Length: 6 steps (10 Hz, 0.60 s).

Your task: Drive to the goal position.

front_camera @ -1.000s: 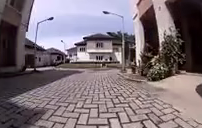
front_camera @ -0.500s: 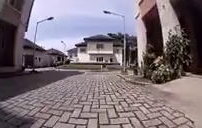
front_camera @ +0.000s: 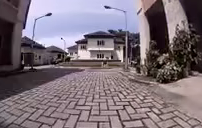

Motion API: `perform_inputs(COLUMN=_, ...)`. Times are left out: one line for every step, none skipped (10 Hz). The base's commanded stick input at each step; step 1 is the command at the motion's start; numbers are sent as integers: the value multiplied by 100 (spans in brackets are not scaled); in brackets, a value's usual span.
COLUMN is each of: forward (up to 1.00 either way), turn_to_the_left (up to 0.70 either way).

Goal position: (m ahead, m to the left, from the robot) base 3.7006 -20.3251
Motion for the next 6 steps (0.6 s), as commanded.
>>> perform_inputs(forward=50, turn_to_the_left=0)
perform_inputs(forward=50, turn_to_the_left=0)
perform_inputs(forward=50, turn_to_the_left=0)
perform_inputs(forward=50, turn_to_the_left=0)
perform_inputs(forward=50, turn_to_the_left=0)
perform_inputs(forward=50, turn_to_the_left=0)
